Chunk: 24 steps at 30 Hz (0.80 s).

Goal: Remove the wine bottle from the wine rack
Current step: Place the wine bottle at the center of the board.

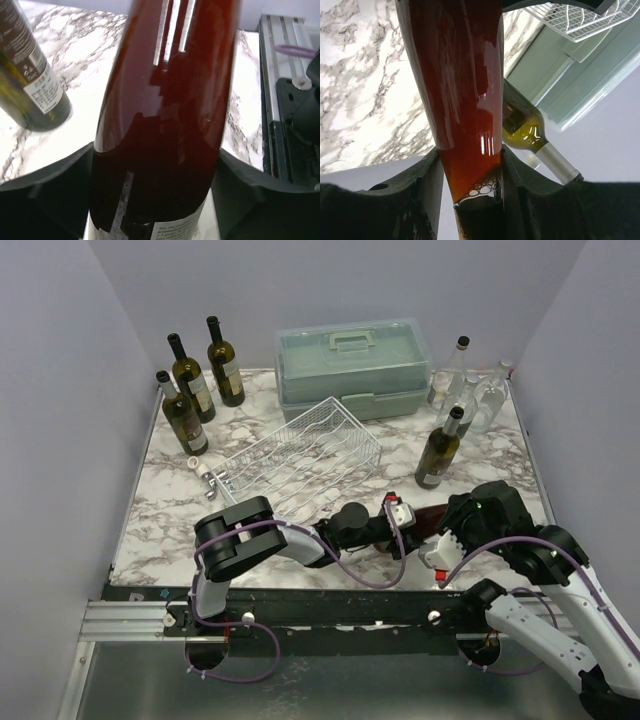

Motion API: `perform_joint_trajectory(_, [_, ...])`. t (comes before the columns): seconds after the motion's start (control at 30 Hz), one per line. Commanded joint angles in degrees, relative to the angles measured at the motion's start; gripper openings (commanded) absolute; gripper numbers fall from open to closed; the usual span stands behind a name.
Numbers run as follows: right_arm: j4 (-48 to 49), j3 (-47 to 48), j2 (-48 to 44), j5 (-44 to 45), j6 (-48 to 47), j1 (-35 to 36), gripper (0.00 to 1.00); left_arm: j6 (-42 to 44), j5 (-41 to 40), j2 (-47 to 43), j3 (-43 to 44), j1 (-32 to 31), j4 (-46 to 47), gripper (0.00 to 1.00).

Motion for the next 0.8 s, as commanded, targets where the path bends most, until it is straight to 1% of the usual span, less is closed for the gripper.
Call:
perform_joint_trajectory(0.0, [14.2, 0.6, -3.6, -4.7, -1.7, 0.0, 0.00, -1.8, 0.2, 1.2, 1.1, -0.4, 2.2, 0.59])
perform_joint_trajectory(0.07, [13.5, 0.2, -4.6, -5.0, -3.7, 0.1, 0.00, -2.1, -0.2, 1.1, 0.7, -0.4, 2.2, 0.37])
perform_joint_trajectory(0.1, [12.5, 0.3, -4.9, -5.1, -4.7, 0.0, 0.00, -2.1, -0.4, 0.9, 0.5, -0.4, 2.2, 0.25])
perform_joint_trajectory(0.13, [11.5, 0.6, -4.9, -5.3, -5.3, 0.1, 0.00, -2.2, -0.3, 1.0, 0.3, -0.4, 2.1, 0.16])
perform_joint_trajectory(0.17, [10.3, 1.0, -4.7, -5.2, -5.9, 0.0, 0.00, -2.2, -0.5, 0.9, 0.1, -0.4, 2.2, 0.08])
perform_joint_trajectory(0.2, [9.3, 1.3, -4.3, -5.1, -6.2, 0.0, 0.02, -2.2, -0.4, 0.9, -0.1, -0.4, 2.1, 0.03])
perform_joint_trajectory(0.23, [8.4, 1.9, -4.0, -4.9, -6.1, 0.0, 0.07, -2.1, -0.5, 0.8, -0.3, -0.4, 2.2, 0.00])
perform_joint_trajectory(0.27, [7.9, 2.3, -3.5, -4.7, -5.9, 0.1, 0.12, -2.2, -0.5, 0.8, -0.5, -0.4, 2.2, 0.00])
perform_joint_trajectory(0.33, [7.3, 3.0, -3.1, -4.8, -5.4, 0.0, 0.28, -2.3, -0.6, 0.7, -0.8, -0.4, 2.2, 0.00])
perform_joint_trajectory(0.37, [7.0, 3.2, -3.0, -5.0, -5.1, 0.0, 0.40, -2.3, -0.6, 0.7, -0.9, -0.4, 2.3, 0.00])
perform_joint_trajectory(0.4, [6.8, 3.5, -3.0, -5.4, -5.0, 0.0, 0.50, -2.3, -0.7, 0.7, -0.9, -0.4, 2.4, 0.00])
perform_joint_trajectory(0.5, [6.3, 3.7, -3.6, -7.2, -4.4, 0.0, 0.84, -2.5, -1.2, 0.7, -1.1, -0.4, 2.8, 0.00])
perform_joint_trajectory(0.53, [6.1, 3.5, -4.0, -7.9, -4.3, 0.0, 0.92, -2.7, -1.4, 0.8, -1.2, -0.4, 3.2, 0.00])
perform_joint_trajectory(0.6, [5.5, 3.2, -5.0, -9.2, -4.2, 0.0, 0.99, -3.2, -1.7, 0.9, -1.5, -0.4, 3.8, 0.00])
perform_joint_trajectory(0.77, [3.9, 3.4, -7.0, -12.7, -2.9, 0.0, 1.00, -4.4, -2.3, 0.9, -2.5, -0.4, 5.4, 0.00])
